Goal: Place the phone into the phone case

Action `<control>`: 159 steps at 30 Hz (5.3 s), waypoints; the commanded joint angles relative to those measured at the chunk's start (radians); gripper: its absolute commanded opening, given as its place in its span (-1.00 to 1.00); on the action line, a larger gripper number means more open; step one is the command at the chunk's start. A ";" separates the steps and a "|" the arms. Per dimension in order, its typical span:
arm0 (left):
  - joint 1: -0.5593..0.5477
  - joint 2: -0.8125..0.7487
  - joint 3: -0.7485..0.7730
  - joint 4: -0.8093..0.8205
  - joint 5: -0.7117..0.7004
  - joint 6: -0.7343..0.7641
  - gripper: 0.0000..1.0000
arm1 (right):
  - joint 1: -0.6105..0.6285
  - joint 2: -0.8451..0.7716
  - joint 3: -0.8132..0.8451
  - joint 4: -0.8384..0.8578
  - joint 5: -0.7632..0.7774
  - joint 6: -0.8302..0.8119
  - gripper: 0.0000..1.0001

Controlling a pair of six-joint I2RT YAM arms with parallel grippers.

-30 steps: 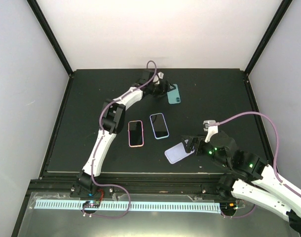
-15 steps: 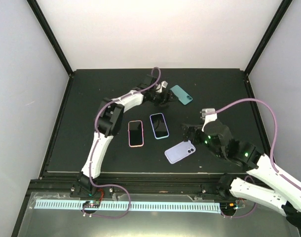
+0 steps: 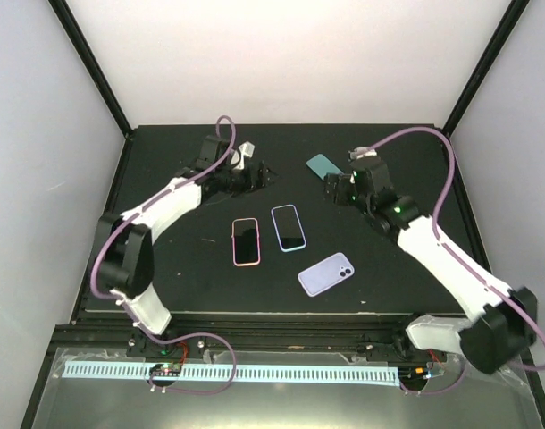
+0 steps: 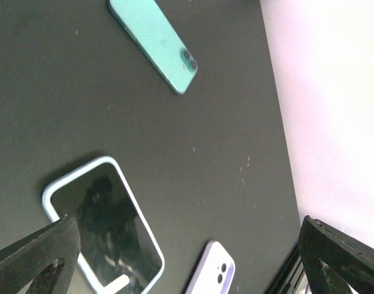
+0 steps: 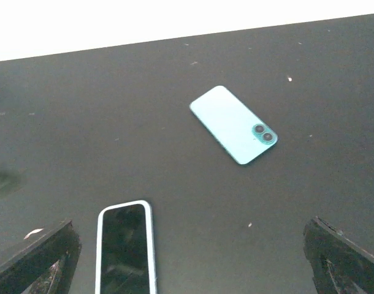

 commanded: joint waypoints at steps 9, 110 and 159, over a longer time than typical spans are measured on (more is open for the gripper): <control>-0.009 -0.493 -0.284 -0.224 -0.087 0.162 0.98 | -0.221 0.531 0.238 0.090 -0.227 -0.103 1.00; -0.156 -1.159 -0.633 -0.153 -0.224 0.538 0.69 | -0.171 0.591 0.174 -0.142 -0.236 -0.173 0.09; -0.395 -0.734 -0.522 -0.125 -0.305 1.724 0.11 | 0.209 0.086 -0.287 0.245 -0.918 0.108 0.00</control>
